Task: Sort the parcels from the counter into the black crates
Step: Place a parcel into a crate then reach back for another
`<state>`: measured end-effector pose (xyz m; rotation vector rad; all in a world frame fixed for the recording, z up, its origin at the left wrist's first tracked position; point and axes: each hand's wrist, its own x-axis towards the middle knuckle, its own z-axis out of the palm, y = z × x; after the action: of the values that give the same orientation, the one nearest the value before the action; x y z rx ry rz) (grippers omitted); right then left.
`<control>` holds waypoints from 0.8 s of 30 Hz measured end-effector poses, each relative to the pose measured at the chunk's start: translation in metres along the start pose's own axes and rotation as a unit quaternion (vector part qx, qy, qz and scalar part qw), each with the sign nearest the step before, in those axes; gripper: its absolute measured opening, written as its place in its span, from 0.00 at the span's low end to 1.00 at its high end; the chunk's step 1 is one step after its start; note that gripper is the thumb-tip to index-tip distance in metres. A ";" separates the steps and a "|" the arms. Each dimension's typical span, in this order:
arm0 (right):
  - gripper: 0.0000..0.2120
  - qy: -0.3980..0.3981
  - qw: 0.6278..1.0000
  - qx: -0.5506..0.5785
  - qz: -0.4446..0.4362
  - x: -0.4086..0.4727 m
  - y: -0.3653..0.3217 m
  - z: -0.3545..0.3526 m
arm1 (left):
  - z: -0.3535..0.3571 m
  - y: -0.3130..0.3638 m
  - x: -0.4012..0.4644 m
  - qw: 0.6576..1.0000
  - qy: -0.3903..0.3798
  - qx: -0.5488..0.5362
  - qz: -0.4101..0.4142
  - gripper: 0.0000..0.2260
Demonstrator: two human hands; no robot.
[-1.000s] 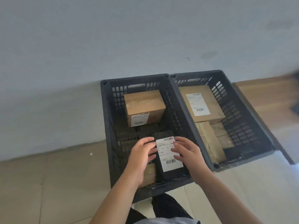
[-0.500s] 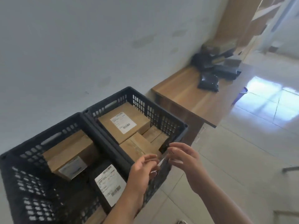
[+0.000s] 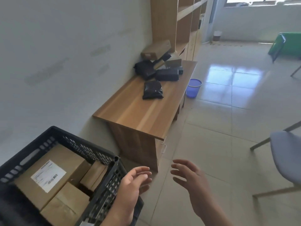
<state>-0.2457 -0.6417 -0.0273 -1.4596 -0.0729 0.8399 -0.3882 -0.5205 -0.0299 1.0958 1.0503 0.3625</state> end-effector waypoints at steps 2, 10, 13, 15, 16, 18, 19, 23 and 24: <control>0.07 0.009 1.000 0.013 0.003 0.025 -0.010 -0.009 | 0.017 0.011 0.020 1.000 -0.004 0.007 0.006 0.09; 0.08 0.058 0.998 0.010 0.010 0.152 -0.065 -0.022 | 0.085 0.066 0.144 1.000 -0.021 -0.001 -0.009 0.08; 0.08 0.065 0.998 -0.018 0.008 0.200 -0.100 -0.024 | 0.115 0.101 0.201 0.999 -0.040 -0.002 -0.007 0.07; 0.08 0.067 0.997 -0.038 0.011 0.228 -0.126 -0.026 | 0.135 0.124 0.232 0.998 -0.058 0.005 -0.005 0.07; 0.08 0.069 0.997 -0.040 0.008 0.241 -0.138 -0.027 | 0.145 0.135 0.245 0.998 -0.070 0.008 -0.002 0.07; 0.08 0.077 0.997 -0.031 0.000 0.268 -0.159 -0.033 | 0.165 0.155 0.275 0.996 -0.084 0.011 -0.002 0.08; 0.08 0.086 0.996 -0.022 -0.002 0.281 -0.167 -0.038 | 0.176 0.164 0.289 0.996 -0.086 0.013 -0.006 0.08; 0.09 0.113 0.993 0.008 0.013 0.328 -0.184 -0.061 | 0.216 0.187 0.338 0.995 -0.089 0.032 -0.020 0.08; 0.09 0.115 0.993 0.016 0.018 0.340 -0.188 -0.066 | 0.225 0.192 0.349 0.995 -0.093 0.038 -0.022 0.08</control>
<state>0.1195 -0.4931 -0.0211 -1.5222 0.1393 0.6939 0.0189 -0.3115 -0.0298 1.1501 0.9272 0.1829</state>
